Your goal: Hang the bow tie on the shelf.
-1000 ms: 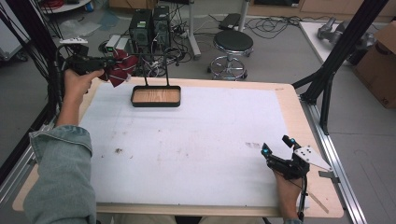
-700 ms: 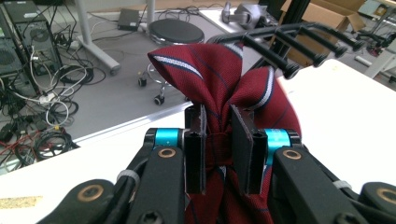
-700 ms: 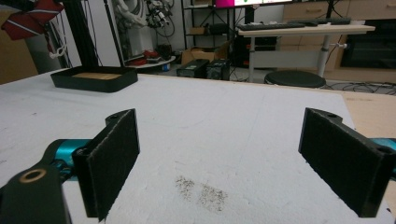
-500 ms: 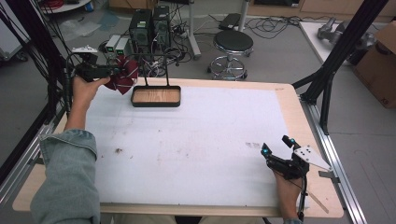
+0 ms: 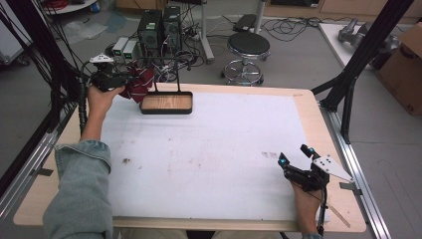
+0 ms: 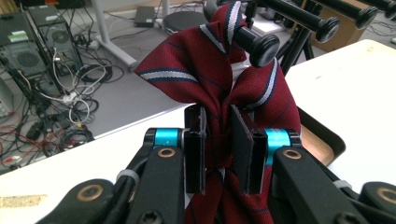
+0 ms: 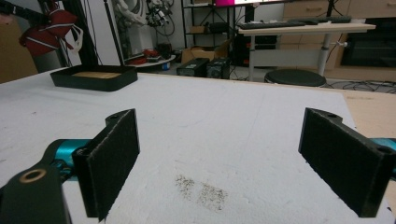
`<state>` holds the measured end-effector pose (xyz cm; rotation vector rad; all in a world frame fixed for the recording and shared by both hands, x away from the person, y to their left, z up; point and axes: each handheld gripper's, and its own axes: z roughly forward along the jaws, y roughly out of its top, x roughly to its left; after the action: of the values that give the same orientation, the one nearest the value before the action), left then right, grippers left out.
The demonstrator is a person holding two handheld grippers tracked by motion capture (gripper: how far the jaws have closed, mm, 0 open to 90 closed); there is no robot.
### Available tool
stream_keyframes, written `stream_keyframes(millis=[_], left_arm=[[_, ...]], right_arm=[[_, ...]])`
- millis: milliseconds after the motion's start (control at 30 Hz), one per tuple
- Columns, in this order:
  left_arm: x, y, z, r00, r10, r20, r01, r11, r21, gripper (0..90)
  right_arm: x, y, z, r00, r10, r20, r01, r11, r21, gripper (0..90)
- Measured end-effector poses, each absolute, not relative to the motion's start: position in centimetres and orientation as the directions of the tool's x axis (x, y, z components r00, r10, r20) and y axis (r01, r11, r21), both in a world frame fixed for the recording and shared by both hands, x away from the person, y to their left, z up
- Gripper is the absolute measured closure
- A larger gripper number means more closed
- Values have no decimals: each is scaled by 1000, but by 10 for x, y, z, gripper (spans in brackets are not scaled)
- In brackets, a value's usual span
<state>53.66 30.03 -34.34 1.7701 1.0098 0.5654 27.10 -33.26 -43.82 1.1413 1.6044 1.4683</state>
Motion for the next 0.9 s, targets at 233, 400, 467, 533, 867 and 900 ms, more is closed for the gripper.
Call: stream_keyframes(millis=[233,400,467,533,867,900], left_arm=[[541,291,-351,539,840,-62,371,-171,913,747],[545,285,-358,543,838,-59,376,-179,909,743],[546,283,-360,539,840,-57,375,-179,910,740],[547,283,-362,538,841,-60,372,-174,912,739],[549,281,-365,536,842,-56,382,-183,906,689],[549,281,-365,538,841,-57,384,-184,905,689]], right_arm=[[271,-333,-438,-393,916,79,159,-17,987,115],[271,-333,-438,-394,916,82,161,-19,987,115],[271,-333,-438,-393,916,81,161,-18,987,116],[271,-333,-438,-393,916,80,160,-18,987,115],[271,-333,-438,-393,915,85,164,-21,986,115],[271,-333,-438,-393,915,85,164,-21,986,115]])
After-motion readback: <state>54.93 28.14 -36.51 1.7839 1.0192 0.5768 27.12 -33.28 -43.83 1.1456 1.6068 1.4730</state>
